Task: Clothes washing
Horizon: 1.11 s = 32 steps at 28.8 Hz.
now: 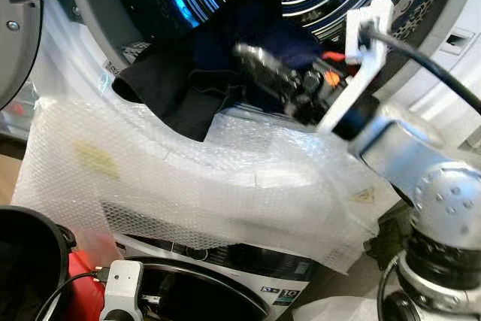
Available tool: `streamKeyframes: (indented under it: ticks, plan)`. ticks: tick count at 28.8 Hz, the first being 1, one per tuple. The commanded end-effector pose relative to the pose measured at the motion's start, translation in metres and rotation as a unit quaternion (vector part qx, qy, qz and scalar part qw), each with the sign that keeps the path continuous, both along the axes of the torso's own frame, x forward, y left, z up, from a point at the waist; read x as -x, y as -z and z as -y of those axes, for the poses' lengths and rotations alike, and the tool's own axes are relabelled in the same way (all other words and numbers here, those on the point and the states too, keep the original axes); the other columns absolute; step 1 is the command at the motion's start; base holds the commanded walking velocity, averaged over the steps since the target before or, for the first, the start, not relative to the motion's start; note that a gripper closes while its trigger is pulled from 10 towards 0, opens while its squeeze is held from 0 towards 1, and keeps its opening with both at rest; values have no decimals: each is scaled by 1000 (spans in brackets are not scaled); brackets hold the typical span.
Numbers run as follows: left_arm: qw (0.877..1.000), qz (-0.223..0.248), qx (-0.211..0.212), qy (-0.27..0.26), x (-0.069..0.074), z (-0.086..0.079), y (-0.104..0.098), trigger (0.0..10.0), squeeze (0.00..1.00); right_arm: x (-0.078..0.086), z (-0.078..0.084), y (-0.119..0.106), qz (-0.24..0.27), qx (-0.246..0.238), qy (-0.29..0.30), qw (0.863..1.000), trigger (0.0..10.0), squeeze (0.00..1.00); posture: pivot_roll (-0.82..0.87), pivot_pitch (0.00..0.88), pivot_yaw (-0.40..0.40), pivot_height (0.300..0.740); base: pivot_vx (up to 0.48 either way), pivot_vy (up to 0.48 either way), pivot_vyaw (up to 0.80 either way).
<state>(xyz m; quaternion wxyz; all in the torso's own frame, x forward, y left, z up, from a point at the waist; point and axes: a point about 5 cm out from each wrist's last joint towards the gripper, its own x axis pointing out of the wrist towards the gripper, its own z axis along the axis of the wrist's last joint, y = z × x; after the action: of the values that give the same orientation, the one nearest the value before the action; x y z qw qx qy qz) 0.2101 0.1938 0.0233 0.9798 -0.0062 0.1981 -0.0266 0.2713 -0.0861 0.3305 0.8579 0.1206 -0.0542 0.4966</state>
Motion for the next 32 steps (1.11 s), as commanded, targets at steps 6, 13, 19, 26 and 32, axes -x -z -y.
streamKeyframes:
  ticks: [6,13,19,26,32]
  plan:
    - [1000,-10,3,7,-2,7,6,10000,0,10,-11,12,25,40,-34,998,10000,0,49,79,-186,740,0,0,0]
    - [1000,0,5,2,-4,9,4,10000,0,-21,-68,-31,198,85,-102,971,10000,0,90,74,-196,740,0,0,0]
    - [1000,-1,3,-12,1,5,5,10000,0,-92,-27,-96,156,-10,333,930,10000,0,100,73,-195,740,0,0,0]
    - [1000,1,2,2,-1,8,3,10000,0,-95,-29,-28,97,65,254,960,10000,0,98,78,-175,740,0,0,0]
    - [1000,2,-1,6,-3,6,2,10000,0,-64,-24,-49,117,-113,120,979,10000,0,86,76,-167,740,0,0,0]
